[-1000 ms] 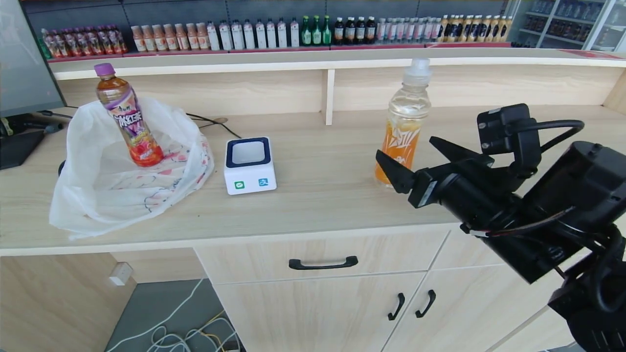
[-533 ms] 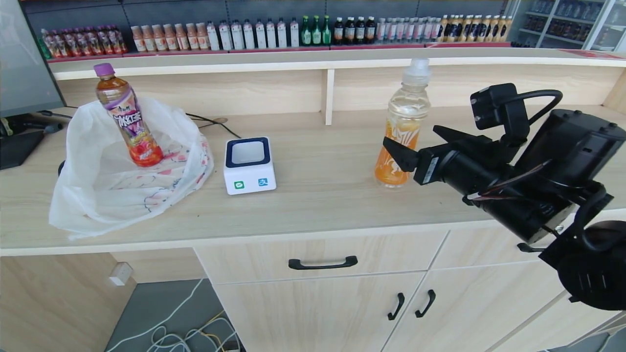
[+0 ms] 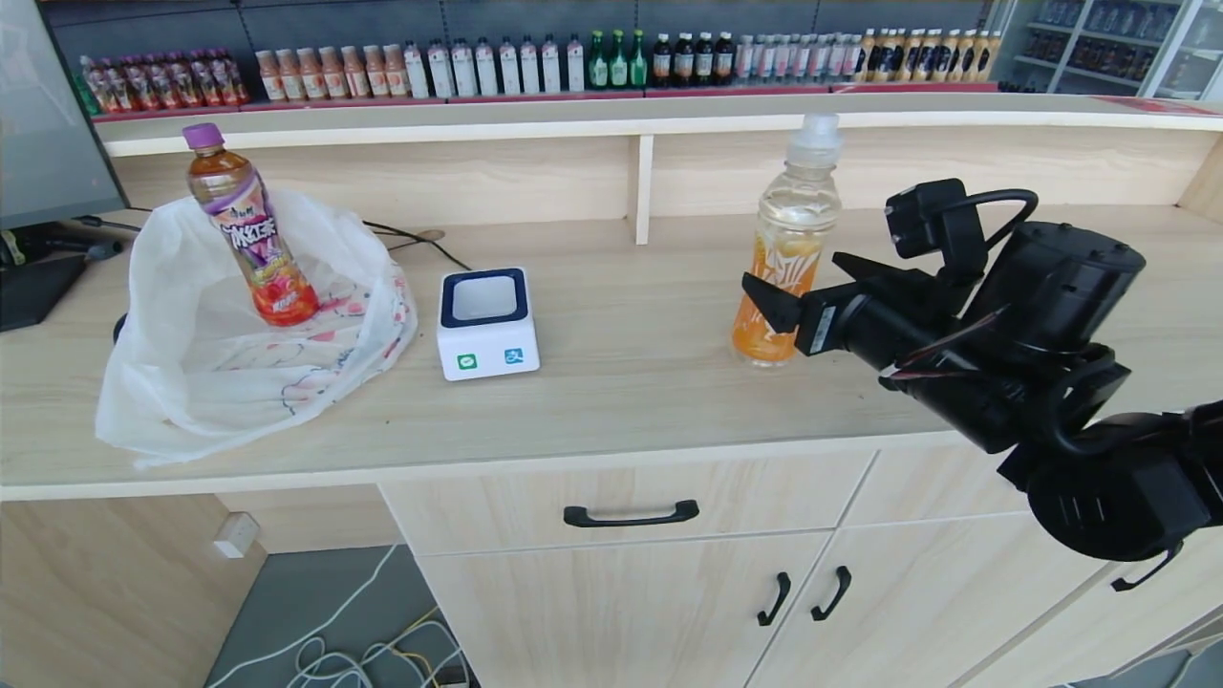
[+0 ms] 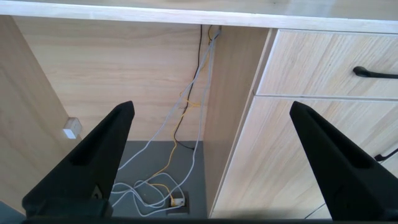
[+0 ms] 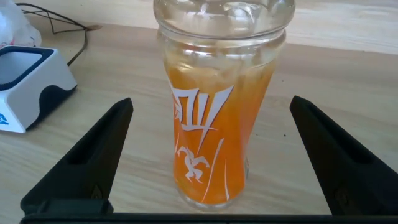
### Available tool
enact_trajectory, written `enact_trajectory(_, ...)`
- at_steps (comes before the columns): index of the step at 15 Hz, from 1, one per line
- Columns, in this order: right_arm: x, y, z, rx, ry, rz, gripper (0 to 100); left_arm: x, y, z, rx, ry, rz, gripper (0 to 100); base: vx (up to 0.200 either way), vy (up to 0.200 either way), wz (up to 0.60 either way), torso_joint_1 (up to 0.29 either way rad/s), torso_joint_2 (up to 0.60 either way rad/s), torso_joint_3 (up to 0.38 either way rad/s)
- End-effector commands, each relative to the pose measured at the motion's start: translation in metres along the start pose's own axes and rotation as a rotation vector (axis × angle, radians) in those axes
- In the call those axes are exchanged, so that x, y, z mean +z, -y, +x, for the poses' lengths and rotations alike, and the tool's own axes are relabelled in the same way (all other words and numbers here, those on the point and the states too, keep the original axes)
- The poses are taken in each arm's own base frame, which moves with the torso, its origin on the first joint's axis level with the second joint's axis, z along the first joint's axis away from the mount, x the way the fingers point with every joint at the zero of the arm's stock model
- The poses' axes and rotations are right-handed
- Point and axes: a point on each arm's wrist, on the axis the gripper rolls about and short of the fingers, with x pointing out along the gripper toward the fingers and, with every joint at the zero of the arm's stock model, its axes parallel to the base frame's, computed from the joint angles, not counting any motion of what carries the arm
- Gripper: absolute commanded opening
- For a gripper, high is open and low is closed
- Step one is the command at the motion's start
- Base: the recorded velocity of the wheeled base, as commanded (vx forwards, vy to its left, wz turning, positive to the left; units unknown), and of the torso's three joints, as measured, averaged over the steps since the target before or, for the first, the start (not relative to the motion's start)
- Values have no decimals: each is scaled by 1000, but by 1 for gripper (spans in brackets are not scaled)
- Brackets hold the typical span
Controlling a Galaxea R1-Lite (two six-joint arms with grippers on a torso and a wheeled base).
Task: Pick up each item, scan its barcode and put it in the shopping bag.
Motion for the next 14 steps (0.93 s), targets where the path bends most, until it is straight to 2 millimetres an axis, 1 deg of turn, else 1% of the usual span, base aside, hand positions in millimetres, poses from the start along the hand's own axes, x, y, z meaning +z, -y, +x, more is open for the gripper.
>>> enact_trajectory(1,-7,2,8,-9,-12,0,100,0,0,0,1,2,0,100,0,0,0,0,0,0)
enact_trajectory(2,-8,2,10,-10,-13,4,100,0,0,0,1,2,0,100,0,0,0,0,0,0)
enact_trajectory(6,-6,10,27,-34,21,12,100,0,0,0,1,0,0,100,0,0,0,0,0,0)
enact_trajectory(13,-8,6,46,-29,47,13,100,0,0,0,1,2,0,100,0,0,0,0,0,0)
enact_trajectory(14,-8,6,46,-29,47,13,100,0,0,0,1,2,0,100,0,0,0,0,0,0)
